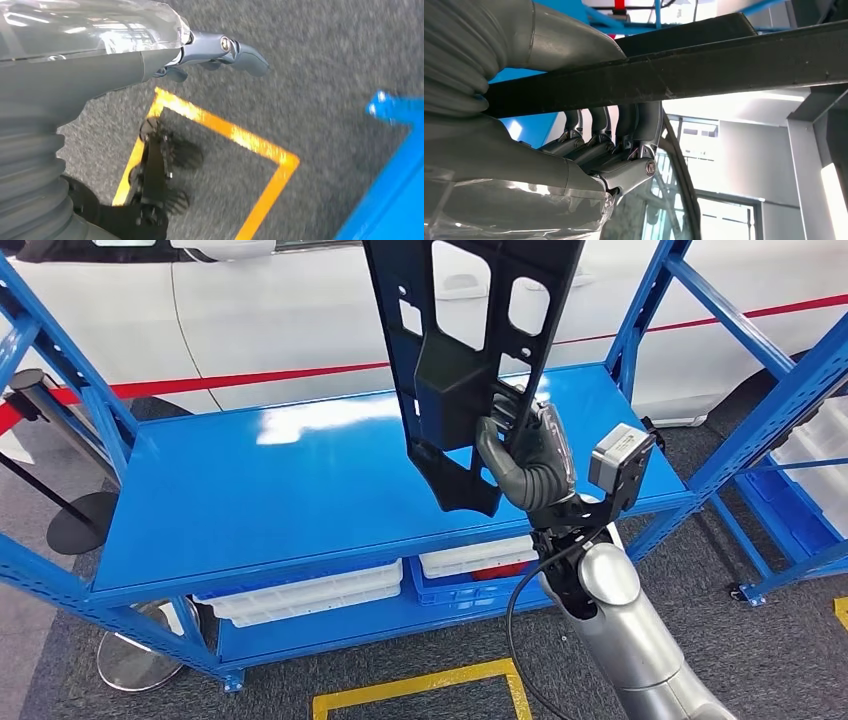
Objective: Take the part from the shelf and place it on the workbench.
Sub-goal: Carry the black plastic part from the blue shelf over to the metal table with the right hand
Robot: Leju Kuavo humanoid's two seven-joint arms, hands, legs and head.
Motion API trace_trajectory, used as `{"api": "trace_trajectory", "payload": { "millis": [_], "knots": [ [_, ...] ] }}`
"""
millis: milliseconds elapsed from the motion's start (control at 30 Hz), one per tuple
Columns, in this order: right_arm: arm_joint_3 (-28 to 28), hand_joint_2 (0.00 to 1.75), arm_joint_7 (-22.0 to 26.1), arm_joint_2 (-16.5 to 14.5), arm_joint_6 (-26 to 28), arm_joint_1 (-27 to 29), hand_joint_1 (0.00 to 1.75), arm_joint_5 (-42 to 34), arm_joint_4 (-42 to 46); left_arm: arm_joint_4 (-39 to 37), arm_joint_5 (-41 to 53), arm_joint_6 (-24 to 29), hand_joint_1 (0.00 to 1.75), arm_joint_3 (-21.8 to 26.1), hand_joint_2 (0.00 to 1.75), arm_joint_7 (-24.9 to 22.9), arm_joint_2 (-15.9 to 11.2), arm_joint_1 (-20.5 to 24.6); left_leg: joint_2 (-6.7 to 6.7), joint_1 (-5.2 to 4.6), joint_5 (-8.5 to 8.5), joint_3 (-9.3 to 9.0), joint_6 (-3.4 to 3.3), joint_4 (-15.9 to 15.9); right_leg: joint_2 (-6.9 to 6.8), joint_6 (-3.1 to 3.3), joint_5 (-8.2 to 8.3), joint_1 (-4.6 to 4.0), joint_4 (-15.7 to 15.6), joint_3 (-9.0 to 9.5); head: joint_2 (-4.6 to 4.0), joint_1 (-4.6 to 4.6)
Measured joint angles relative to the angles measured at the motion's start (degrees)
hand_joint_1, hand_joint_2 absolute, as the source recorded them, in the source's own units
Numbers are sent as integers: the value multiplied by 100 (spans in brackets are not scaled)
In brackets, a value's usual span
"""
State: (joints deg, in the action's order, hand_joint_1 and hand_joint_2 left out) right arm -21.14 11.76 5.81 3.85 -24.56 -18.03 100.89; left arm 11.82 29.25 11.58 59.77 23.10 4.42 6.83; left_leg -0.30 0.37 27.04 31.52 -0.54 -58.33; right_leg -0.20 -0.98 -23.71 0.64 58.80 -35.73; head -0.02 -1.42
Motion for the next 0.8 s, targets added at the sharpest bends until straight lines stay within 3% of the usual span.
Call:
{"api": "trace_trajectory", "payload": {
  "millis": [67,100,167,200,233,267,367,433,500,567,600,667,733,767,800],
  "knots": [
    [-1,175,1,-10,8,-8,175,11,0,1,-59,15,0,49,175,13,-26,-24,10,16,-84,23,-90,50,6,-61,-136,14,138,-73,0,0],
    [-1,175,1,-12,8,-13,175,15,0,1,-84,17,0,75,175,21,-39,-33,15,24,-123,46,-125,70,9,-83,-312,21,368,-171,0,0],
    [-2,175,1,-18,5,-13,175,15,-4,2,-118,21,0,121,175,33,-71,-51,17,17,-175,119,-158,69,11,-116,-754,26,1120,-468,0,0],
    [-3,175,1,-22,2,-8,175,15,-8,2,-131,26,0,139,175,34,-85,-62,17,13,-197,157,-159,64,11,-126,-897,26,1456,-589,0,0],
    [-4,175,-1,-27,-2,-3,175,15,-11,2,-145,35,0,154,175,35,-95,-72,15,10,-217,191,-157,56,11,-128,-937,26,1617,-624,0,0],
    [-5,175,-1,-33,-6,0,175,15,-14,2,-157,46,0,171,175,35,-102,-81,12,8,-231,218,-151,45,11,-120,-867,25,1547,-541,0,0],
    [-10,175,-7,-69,-21,-16,175,16,-15,2,-171,67,0,226,175,33,-107,-89,3,-6,-252,265,-117,-2,9,-41,-436,1,429,140,0,0],
    [-16,175,-13,-109,-42,-30,175,19,-14,2,-177,69,0,244,175,31,-110,-88,4,-21,-274,297,-61,-19,9,16,-350,-31,14,343,0,0],
    [-21,175,-18,-139,-55,-31,175,23,-13,3,-181,73,0,251,175,28,-119,-90,6,-27,-309,318,9,-7,12,69,-319,-34,-20,321,0,0],
    [-23,175,-19,-165,-55,-37,175,29,-13,3,-182,76,0,255,175,25,-129,-93,4,-22,-205,378,64,-110,-4,150,-254,-4,-62,299,0,-1],
    [-25,175,-19,-182,-56,-40,175,32,-13,3,-182,77,0,256,175,23,-134,-95,4,-16,-47,468,89,-318,-15,189,-219,13,-84,280,0,-1],
    [-26,175,-20,-209,-59,-41,175,36,-13,2,-182,76,0,258,175,22,-144,-98,5,8,387,757,134,-1040,-27,227,-172,9,-81,216,0,-2],
    [-28,175,-26,-217,-62,-34,175,39,-16,2,-182,76,0,265,175,22,-152,-104,6,24,615,955,173,-1616,-30,225,-138,5,-59,148,0,-2],
    [-30,175,-32,-219,-66,-32,175,40,-21,2,-182,76,0,270,175,22,-153,-108,7,31,565,899,183,-1592,-30,217,-125,6,-43,118,0,-2],
    [-31,175,-43,-220,-71,-32,175,41,-25,2,-182,74,0,274,175,22,-154,-110,9,38,423,724,185,-1331,-29,208,-116,8,-25,96,0,-2]
  ]
}}
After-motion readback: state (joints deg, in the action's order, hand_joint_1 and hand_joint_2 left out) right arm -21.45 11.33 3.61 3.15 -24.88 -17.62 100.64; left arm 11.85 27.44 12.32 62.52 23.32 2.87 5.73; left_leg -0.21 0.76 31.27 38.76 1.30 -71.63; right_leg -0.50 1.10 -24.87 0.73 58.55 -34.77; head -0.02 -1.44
